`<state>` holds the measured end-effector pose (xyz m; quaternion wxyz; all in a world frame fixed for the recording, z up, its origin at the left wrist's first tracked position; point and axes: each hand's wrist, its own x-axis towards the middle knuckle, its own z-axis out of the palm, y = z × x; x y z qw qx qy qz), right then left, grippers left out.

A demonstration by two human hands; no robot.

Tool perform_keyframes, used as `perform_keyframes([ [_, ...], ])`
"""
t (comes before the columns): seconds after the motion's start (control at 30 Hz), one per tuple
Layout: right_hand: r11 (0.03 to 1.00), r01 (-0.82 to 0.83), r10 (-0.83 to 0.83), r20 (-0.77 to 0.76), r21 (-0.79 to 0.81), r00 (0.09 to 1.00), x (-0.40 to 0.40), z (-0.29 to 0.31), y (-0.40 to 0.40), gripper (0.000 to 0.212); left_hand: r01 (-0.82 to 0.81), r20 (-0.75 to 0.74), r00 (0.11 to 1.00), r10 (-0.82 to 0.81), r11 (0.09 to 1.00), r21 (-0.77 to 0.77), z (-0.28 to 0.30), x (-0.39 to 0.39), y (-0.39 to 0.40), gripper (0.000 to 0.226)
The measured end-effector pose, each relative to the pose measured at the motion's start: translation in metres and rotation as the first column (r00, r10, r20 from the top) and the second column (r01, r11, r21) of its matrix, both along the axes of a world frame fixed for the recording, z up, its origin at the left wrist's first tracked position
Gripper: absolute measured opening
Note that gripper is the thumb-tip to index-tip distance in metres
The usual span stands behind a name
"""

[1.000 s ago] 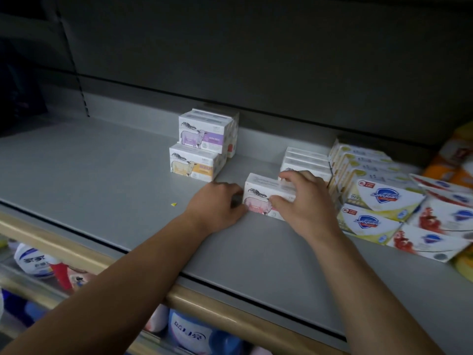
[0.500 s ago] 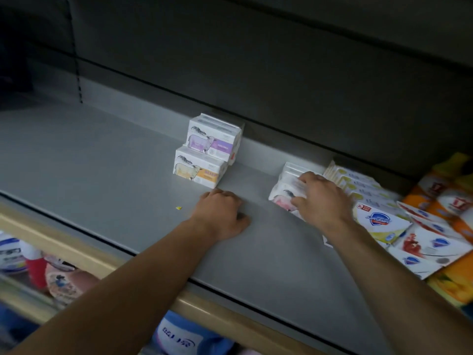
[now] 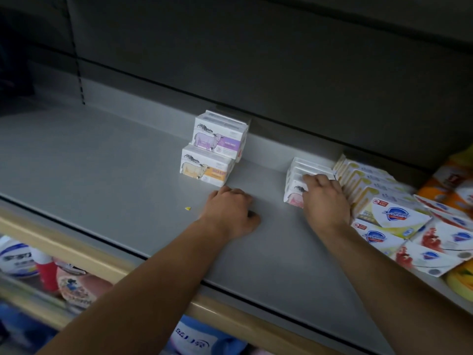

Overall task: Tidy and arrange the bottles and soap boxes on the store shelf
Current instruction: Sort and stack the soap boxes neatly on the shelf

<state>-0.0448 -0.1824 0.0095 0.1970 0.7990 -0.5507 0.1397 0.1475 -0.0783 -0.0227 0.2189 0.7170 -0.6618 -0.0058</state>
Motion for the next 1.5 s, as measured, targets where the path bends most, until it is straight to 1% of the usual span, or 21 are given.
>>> perform_keyframes([
  [0.1,1.0,0.015,-0.015,0.014,0.017,1.0,0.004,-0.006,0.009,0.06,0.002,0.002,1.0,-0.002,1.0,0.003,0.0,0.0,0.0,0.044],
  [0.17,1.0,-0.004,0.005,0.086,-0.011,0.996,0.005,-0.009,0.018,0.063,0.002,-0.001,1.0,-0.002,1.0,0.0,0.0,0.0,0.0,0.046],
  [0.23,0.999,-0.026,0.033,0.175,-0.038,0.984,0.005,-0.013,0.026,0.062,-0.003,-0.013,1.0,0.003,1.0,0.006,0.001,0.0,0.001,0.052],
  [0.33,0.999,-0.029,0.025,0.232,0.015,0.972,0.006,-0.022,0.032,0.065,-0.001,-0.021,1.0,0.001,1.0,0.022,0.003,-0.001,0.001,0.063],
  [0.4,0.999,-0.031,0.022,0.264,0.032,0.964,0.007,-0.025,0.032,0.067,0.012,-0.053,0.999,-0.012,1.0,0.005,0.003,0.0,0.002,0.059],
  [0.47,0.998,-0.034,0.02,0.287,0.045,0.958,0.007,-0.025,0.031,0.067,0.021,-0.119,0.993,-0.025,0.999,-0.041,0.004,0.002,0.002,0.048],
  [0.57,0.996,-0.051,0.027,0.293,0.076,0.956,0.005,-0.026,0.03,0.07,-0.01,-0.174,0.985,-0.02,0.985,-0.172,0.01,0.004,0.004,0.038],
  [0.63,0.994,-0.059,0.029,0.299,0.093,0.954,0.004,-0.025,0.03,0.071,-0.087,-0.193,0.981,0.032,0.955,-0.283,0.016,0.006,0.005,0.035],
  [0.7,0.993,-0.065,0.031,0.312,0.1,0.95,0.004,-0.023,0.029,0.071,-0.157,-0.189,0.977,0.094,0.924,-0.349,0.024,0.012,0.003,0.037],
  [0.77,0.992,-0.071,0.033,0.334,0.104,0.942,0.003,-0.02,0.028,0.069,-0.217,-0.133,0.975,0.181,0.914,-0.344,0.03,0.024,-0.003,0.041],
  [0.83,0.991,-0.078,0.037,0.345,0.108,0.938,0.002,-0.018,0.028,0.067,-0.311,-0.094,0.95,0.297,0.902,-0.301,0.034,0.044,-0.012,0.047],
  [0.87,0.991,-0.086,0.045,0.346,0.103,0.937,0.003,-0.017,0.029,0.066,-0.377,-0.124,0.926,0.356,0.884,-0.277,0.035,0.056,-0.016,0.051],
  [0.9,0.991,-0.095,0.057,0.353,0.093,0.934,0.003,-0.016,0.03,0.066,-0.45,-0.196,0.89,0.411,0.859,-0.244,0.035,0.066,-0.019,0.057],
  [0.97,0.99,-0.119,0.083,0.365,0.077,0.927,0.004,-0.013,0.032,0.063,-0.569,-0.414,0.773,0.481,0.814,-0.117,0.033,0.085,-0.023,0.073],
  [1.03,0.986,-0.141,0.098,0.371,0.092,0.924,0.005,-0.011,0.034,0.062,-0.57,-0.578,0.67,0.467,0.822,0.004,0.029,0.094,-0.027,0.081],
  [1.1,0.982,-0.158,0.107,0.376,0.107,0.92,0.005,-0.011,0.035,0.062,-0.521,-0.658,0.636,0.402,0.854,0.018,0.025,0.098,-0.031,0.074],
  [1.17,0.981,-0.17,0.12,0.394,0.093,0.911,0.005,-0.01,0.036,0.061,-0.484,-0.675,0.65,0.348,0.875,-0.015,0.024,0.1,-0.034,0.062],
  [1.23,0.981,-0.181,0.137,0.415,0.069,0.899,0.005,-0.009,0.036,0.058,-0.467,-0.658,0.673,0.338,0.884,-0.024,0.023,0.102,-0.034,0.054],
  [1.37,0.979,-0.198,0.158,0.445,0.045,0.882,0.007,-0.008,0.038,0.054,-0.521,-0.561,0.706,0.432,0.854,0.001,0.021,0.098,-0.025,0.056],
  [1.43,0.979,-0.201,0.163,0.454,0.036,0.876,0.007,-0.008,0.038,0.054,-0.525,-0.516,0.734,0.442,0.851,-0.018,0.021,0.091,-0.018,0.054],
  [1.5,0.978,-0.205,0.167,0.472,0.029,0.866,0.006,-0.008,0.039,0.054,-0.512,-0.503,0.758,0.415,0.856,-0.066,0.021,0.082,-0.009,0.048],
])
